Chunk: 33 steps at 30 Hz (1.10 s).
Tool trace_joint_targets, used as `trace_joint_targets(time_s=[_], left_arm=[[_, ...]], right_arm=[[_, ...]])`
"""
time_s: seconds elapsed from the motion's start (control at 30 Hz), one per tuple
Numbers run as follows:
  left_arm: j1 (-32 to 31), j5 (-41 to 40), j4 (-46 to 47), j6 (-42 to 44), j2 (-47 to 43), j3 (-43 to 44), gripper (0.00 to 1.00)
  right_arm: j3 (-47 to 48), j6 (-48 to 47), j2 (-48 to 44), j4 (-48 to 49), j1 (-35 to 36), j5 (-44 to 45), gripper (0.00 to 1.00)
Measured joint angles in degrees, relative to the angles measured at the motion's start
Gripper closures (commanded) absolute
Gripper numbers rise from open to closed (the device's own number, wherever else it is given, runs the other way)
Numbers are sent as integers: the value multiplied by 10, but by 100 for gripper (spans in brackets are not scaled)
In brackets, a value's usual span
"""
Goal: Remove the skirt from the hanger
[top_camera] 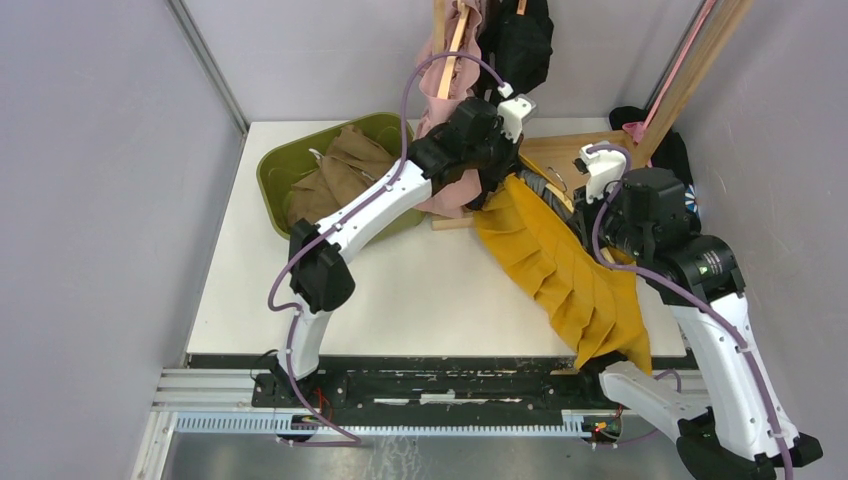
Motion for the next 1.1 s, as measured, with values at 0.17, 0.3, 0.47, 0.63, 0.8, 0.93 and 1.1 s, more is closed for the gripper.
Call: trace_joint_targets(time_s=[0.17, 0.3, 0.47, 0.63, 0.8, 0.93, 1.1], left_arm=[[3, 17, 8, 0, 0, -27, 97], [7, 32, 12, 0, 0, -37, 97], [14, 45, 16, 0, 0, -41, 97], [22, 68, 26, 0, 0, -48, 97], [24, 83, 29, 0, 0, -48, 97], [28, 84, 28, 0, 0, -48, 97], [30, 56, 23, 0, 0, -48, 97]], right_arm=[[15, -11, -3, -29, 0, 10, 99], [31, -21, -5, -50, 0, 10, 99], [45, -23, -10, -65, 0, 7, 99], [70, -23, -9, -82, 0, 6, 99], [74, -22, -9, -85, 0, 3, 99], [50, -17, -10, -64, 0, -5, 99], [19, -16, 15, -25, 0, -15, 99]])
